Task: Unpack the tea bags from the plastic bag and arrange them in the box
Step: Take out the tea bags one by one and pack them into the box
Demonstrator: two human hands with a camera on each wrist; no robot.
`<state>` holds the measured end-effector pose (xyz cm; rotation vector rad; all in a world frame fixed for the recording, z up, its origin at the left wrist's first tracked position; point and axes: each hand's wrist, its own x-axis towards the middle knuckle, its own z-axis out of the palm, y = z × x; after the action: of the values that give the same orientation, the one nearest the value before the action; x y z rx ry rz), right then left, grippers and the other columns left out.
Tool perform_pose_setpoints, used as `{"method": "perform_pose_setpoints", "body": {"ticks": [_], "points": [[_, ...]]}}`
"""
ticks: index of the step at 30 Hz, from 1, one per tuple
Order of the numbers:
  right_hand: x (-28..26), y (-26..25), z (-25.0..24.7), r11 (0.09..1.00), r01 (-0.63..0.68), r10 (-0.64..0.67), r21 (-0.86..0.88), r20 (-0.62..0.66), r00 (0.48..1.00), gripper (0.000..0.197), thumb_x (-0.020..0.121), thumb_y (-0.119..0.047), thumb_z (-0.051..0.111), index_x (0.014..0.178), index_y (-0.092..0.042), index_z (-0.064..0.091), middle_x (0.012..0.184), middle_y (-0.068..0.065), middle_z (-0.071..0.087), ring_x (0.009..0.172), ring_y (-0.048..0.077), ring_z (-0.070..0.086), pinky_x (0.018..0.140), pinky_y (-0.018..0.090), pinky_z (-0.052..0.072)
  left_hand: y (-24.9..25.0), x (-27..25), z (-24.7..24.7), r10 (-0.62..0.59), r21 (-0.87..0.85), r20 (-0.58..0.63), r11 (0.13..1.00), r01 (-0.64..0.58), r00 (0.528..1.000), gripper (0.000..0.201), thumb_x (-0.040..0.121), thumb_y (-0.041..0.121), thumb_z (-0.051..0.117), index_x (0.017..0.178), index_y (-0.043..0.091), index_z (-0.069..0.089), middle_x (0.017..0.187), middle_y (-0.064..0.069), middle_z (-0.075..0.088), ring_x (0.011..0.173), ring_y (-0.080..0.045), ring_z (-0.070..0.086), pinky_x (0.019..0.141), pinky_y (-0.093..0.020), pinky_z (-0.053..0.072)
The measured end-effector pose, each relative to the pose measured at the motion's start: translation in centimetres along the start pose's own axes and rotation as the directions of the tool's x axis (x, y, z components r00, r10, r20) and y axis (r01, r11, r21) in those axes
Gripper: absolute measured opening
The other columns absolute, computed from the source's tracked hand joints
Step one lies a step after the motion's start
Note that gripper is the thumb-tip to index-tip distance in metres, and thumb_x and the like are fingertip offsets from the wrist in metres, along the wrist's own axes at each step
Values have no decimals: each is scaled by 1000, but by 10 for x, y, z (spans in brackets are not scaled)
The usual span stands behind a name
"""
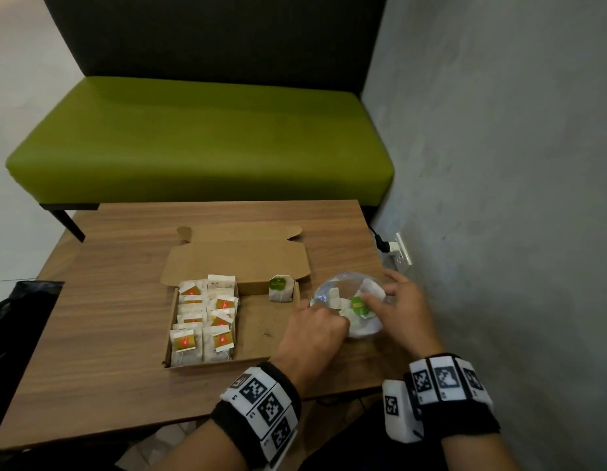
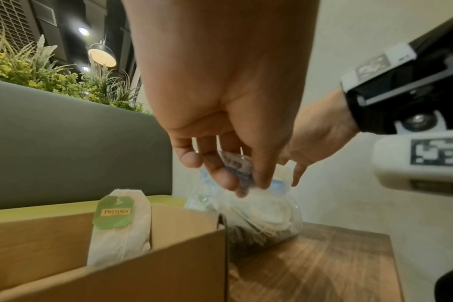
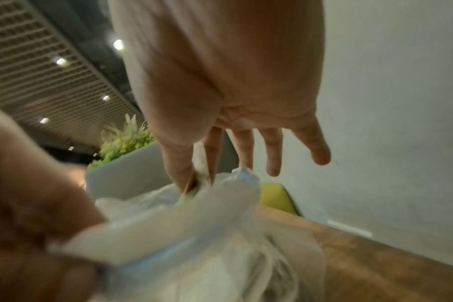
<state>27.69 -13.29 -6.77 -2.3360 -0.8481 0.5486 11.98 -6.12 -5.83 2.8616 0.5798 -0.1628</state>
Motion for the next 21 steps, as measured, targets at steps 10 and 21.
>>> {"method": "perform_pose_setpoints", "body": {"ticks": [10, 21], "points": [[-43, -22, -25, 679, 128, 14, 723, -187, 982, 13, 89, -19, 70, 89, -6, 76, 76, 9, 75, 67, 15, 70, 58, 25, 56, -2, -20, -24, -285, -780, -228, 626, 0, 931, 33, 94, 42, 59, 122, 26, 63, 108, 15, 68, 78, -2, 61, 74, -23, 51], [-76, -53, 8, 614, 103, -136, 783, -23, 990, 16, 88, -15, 70, 102, -10, 75, 91, 3, 77, 82, 13, 74, 66, 23, 57, -26, -48, -27, -427, -898, -256, 438, -50, 867, 12, 95, 30, 62, 91, 26, 73, 73, 9, 70, 66, -6, 65, 61, -30, 55]]}}
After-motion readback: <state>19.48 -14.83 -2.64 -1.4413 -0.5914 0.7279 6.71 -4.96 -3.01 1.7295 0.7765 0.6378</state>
